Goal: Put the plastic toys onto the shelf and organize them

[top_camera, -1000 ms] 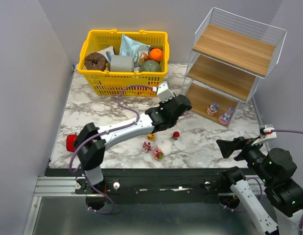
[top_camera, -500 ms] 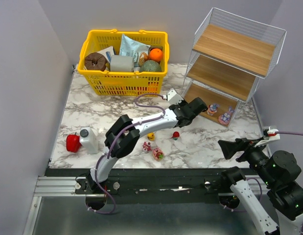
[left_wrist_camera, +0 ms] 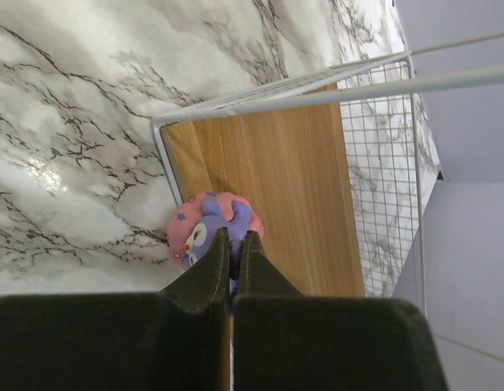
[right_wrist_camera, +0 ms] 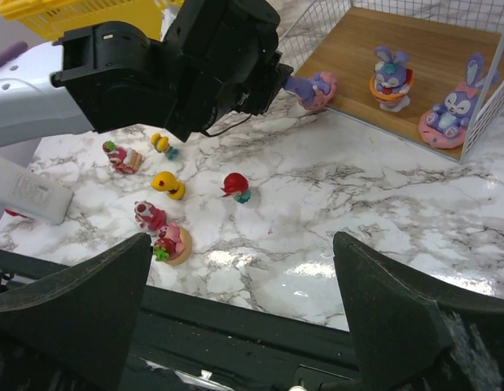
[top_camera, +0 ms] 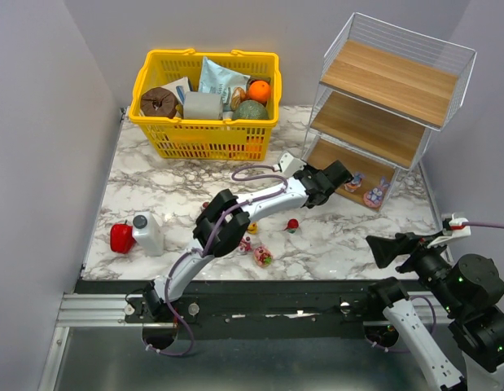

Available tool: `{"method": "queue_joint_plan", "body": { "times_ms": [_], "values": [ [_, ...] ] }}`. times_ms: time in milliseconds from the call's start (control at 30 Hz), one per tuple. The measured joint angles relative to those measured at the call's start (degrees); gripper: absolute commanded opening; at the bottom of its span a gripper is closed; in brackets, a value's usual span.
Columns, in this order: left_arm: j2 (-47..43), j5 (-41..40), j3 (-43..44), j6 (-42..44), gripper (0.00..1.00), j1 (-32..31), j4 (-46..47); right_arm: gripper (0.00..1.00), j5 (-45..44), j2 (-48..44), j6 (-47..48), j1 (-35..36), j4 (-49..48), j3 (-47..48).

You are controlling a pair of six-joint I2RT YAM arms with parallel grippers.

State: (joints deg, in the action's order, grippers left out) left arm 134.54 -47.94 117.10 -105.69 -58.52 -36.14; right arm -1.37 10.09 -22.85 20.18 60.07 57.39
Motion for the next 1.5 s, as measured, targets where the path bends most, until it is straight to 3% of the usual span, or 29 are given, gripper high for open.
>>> {"method": "queue_joint_plan", "body": {
  "times_ms": [400, 500, 533, 733, 1067, 1500],
  "values": [
    [4.8, -3.0, 7.3, -3.4, 0.00, 0.3, -1.9, 0.99, -0.9, 0.0, 0.4, 0.0, 1.2, 0.5],
    [5.7, -3.7, 7.3, -3.2, 0.11, 0.4, -1.2, 0.99, -1.0, 0.0, 0.5, 0.0, 1.3, 0.5],
    [5.9, -3.8, 7.3, -2.9, 0.19, 0.4, -0.7, 0.99, -1.0, 0.0, 0.5, 0.0, 1.3, 0.5],
    [6.7, -4.1, 7.6, -1.7, 0.39, 0.4, 0.9, 0.99, -1.1, 0.0, 0.7, 0.0, 1.4, 0.5],
    [7.0, -5.0, 7.6, 0.3, 0.52, 0.2, 3.8, 0.99, -1.7, 0.0, 1.1, 0.0, 1.9, 0.5],
    [7.0, -7.1, 7.5, 4.4, 0.56, -0.5, 8.0, 0.99, -2.5, 0.0, 1.5, 0.0, 3.1, 0.5]
  ]
}}
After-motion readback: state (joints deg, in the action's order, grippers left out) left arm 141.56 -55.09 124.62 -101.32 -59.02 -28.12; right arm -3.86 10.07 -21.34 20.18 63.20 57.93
